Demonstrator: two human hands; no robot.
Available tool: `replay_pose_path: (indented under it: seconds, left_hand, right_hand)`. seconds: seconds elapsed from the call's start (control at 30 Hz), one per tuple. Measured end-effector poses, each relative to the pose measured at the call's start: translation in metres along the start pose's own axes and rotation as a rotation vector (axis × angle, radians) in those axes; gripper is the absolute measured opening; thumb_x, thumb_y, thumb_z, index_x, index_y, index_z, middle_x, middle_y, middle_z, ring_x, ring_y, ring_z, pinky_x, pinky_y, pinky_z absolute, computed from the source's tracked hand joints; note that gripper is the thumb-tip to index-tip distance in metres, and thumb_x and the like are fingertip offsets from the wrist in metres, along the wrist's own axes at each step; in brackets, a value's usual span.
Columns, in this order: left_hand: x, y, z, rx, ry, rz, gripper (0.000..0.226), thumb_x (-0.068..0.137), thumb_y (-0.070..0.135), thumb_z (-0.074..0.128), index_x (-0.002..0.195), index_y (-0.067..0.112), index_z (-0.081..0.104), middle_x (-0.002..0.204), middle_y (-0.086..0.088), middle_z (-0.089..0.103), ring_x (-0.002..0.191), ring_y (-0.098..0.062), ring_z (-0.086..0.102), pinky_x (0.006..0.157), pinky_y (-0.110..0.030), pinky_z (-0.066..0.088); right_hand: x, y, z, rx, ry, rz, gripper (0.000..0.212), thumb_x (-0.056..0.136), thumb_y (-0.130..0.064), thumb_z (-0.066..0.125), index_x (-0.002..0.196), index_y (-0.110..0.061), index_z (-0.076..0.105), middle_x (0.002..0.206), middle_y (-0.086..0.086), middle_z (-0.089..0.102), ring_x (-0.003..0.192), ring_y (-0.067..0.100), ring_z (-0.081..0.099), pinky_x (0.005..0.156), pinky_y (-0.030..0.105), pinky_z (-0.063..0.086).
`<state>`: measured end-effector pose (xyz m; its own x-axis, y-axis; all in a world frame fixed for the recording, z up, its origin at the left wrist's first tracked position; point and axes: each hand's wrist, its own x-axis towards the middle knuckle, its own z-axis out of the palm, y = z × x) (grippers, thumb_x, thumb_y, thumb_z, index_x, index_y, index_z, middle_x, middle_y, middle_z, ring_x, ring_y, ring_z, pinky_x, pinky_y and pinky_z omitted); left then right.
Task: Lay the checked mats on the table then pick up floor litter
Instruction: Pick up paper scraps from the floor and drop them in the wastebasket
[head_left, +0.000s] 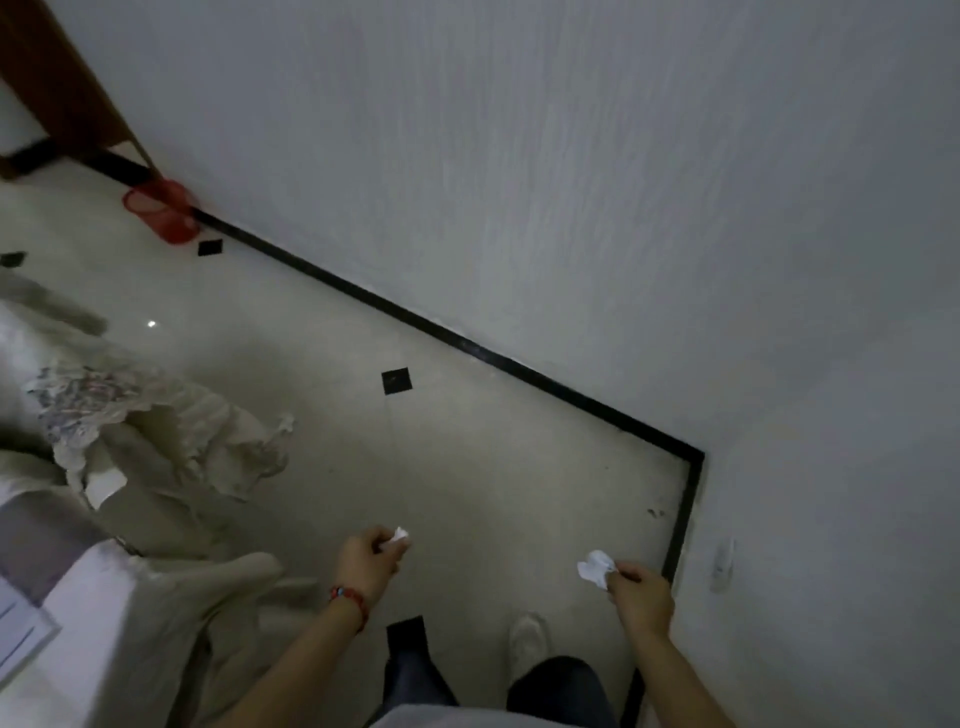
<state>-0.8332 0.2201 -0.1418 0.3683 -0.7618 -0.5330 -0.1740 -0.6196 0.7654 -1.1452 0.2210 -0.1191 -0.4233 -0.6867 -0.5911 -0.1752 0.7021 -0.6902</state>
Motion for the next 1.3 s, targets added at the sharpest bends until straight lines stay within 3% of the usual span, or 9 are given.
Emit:
replay_pose_path:
  seconds: [0.2,0.43,0.57,0.67,0.77,0.87,0.97,1.07,1.3]
  left_hand:
    - [0.015,0.03,-0.005,-0.179,0.151,-0.086,0.042,0.085,0.012,0.061,0.048,0.016,0.041,0.048,0.002,0.037,0.049,-0.016,0.038,0.057,-0.028,0.036]
    - [0.08,0.043,-0.053,-0.296,0.363,-0.225,0.033,0.085,0.018,0.062,0.055,0.009,0.051,0.056,-0.006,0.049,0.056,-0.019,0.048,0.064,-0.031,0.043]
    - [0.147,0.069,-0.084,-0.316,0.357,-0.238,0.037,0.087,0.022,0.06,0.054,0.011,0.048,0.055,-0.006,0.046,0.055,-0.018,0.044,0.063,-0.03,0.038]
    - [0.198,0.103,-0.11,-0.326,0.362,-0.226,0.035,0.087,0.021,0.058,0.057,0.009,0.047,0.056,-0.007,0.046,0.056,-0.018,0.044,0.061,-0.029,0.039]
    - [0.253,0.145,-0.143,-0.307,0.361,-0.202,0.035,0.087,0.02,0.058,0.055,0.013,0.048,0.053,-0.002,0.047,0.051,-0.013,0.046,0.054,-0.024,0.039]
    - [0.304,0.175,-0.176,-0.319,0.414,-0.185,0.033,0.086,0.015,0.059,0.054,0.013,0.05,0.052,-0.003,0.048,0.048,-0.012,0.047,0.05,-0.022,0.039]
    - [0.351,0.194,-0.204,-0.356,0.461,-0.186,0.036,0.086,0.005,0.058,0.053,0.014,0.049,0.053,-0.004,0.047,0.044,-0.009,0.048,0.042,-0.012,0.041]
    - [0.397,0.205,-0.227,-0.395,0.487,-0.236,0.029,0.086,0.002,0.057,0.059,0.01,0.05,0.056,-0.003,0.047,0.051,-0.014,0.044,0.038,-0.005,0.037]
    - [0.479,0.233,-0.285,-0.441,0.617,-0.363,0.03,0.086,0.007,0.059,0.057,0.009,0.053,0.053,-0.005,0.05,0.05,-0.016,0.045,0.045,-0.017,0.041]
  right_hand:
    - [0.066,-0.091,0.039,-0.166,-0.199,-0.079,0.003,0.073,-0.009,0.072,0.074,-0.011,0.07,0.082,0.008,0.072,0.074,0.02,0.064,0.078,0.029,0.049]
    - [0.1,-0.214,0.159,-0.266,-0.395,-0.237,0.009,0.068,-0.007,0.075,0.068,-0.013,0.068,0.059,-0.009,0.064,0.058,0.005,0.057,0.06,0.018,0.044]
    - [0.126,-0.273,0.232,-0.302,-0.41,-0.281,0.021,0.071,-0.002,0.07,0.06,-0.018,0.064,0.039,-0.02,0.058,0.049,-0.001,0.058,0.057,0.011,0.045]
    - [0.144,-0.309,0.276,-0.36,-0.368,-0.271,0.005,0.075,-0.003,0.068,0.074,-0.007,0.07,0.061,-0.003,0.066,0.069,0.022,0.065,0.072,0.027,0.051]
    - [0.16,-0.344,0.32,-0.385,-0.386,-0.289,0.019,0.076,-0.003,0.065,0.066,-0.018,0.065,0.07,0.007,0.065,0.078,0.032,0.064,0.081,0.039,0.052]
    - [0.179,-0.373,0.356,-0.438,-0.372,-0.276,0.017,0.077,0.0,0.063,0.068,-0.014,0.066,0.072,0.009,0.065,0.079,0.034,0.063,0.081,0.04,0.051]
    - [0.198,-0.399,0.389,-0.485,-0.368,-0.266,0.012,0.077,0.001,0.061,0.084,0.001,0.07,0.077,0.014,0.066,0.08,0.035,0.063,0.075,0.034,0.047]
    - [0.222,-0.437,0.432,-0.512,-0.376,-0.281,0.013,0.078,0.001,0.061,0.087,0.006,0.069,0.078,0.015,0.065,0.078,0.034,0.061,0.076,0.036,0.046]
    - [0.256,-0.561,0.571,-0.57,-0.506,-0.336,0.015,0.079,-0.001,0.062,0.091,0.002,0.069,0.089,0.013,0.067,0.08,0.026,0.058,0.077,0.027,0.042]
